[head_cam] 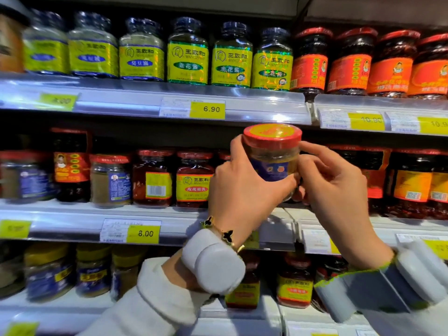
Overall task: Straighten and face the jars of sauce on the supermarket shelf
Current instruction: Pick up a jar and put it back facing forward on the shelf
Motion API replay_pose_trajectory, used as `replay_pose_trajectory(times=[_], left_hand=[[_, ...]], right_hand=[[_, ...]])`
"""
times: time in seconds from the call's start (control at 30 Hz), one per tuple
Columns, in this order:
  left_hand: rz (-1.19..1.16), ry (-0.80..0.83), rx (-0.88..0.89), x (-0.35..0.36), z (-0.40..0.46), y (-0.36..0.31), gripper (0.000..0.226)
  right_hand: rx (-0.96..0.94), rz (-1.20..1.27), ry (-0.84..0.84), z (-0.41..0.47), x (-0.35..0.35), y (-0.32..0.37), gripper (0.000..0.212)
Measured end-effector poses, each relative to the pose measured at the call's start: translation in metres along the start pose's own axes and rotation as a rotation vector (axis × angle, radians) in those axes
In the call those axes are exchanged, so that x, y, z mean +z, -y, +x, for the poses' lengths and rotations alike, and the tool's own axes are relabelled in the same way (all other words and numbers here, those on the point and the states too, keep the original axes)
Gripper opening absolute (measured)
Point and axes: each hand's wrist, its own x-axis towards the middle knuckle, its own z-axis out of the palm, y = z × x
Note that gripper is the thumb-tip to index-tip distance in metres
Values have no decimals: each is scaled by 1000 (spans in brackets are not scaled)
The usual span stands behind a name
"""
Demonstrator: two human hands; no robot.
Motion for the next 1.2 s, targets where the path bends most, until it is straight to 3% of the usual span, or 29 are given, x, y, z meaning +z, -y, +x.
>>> replay_pose_trajectory(times=[0.17,0.8,1.03,1.2], left_hand=[[-5,11,-28,-32,-3,6,75],[161,-50,-56,-199,14,141,80],[157,-58,-85,-258,25,186,77],[163,-54,-110,-285,30,206,80]], right_hand=[[-96,-39,-5,-7,19,22,27],[-78,-64,150,-47,207,89,20],[-86,-205,220,-43,273,114,18],[-67,-482,324,-27,311,116,37]])
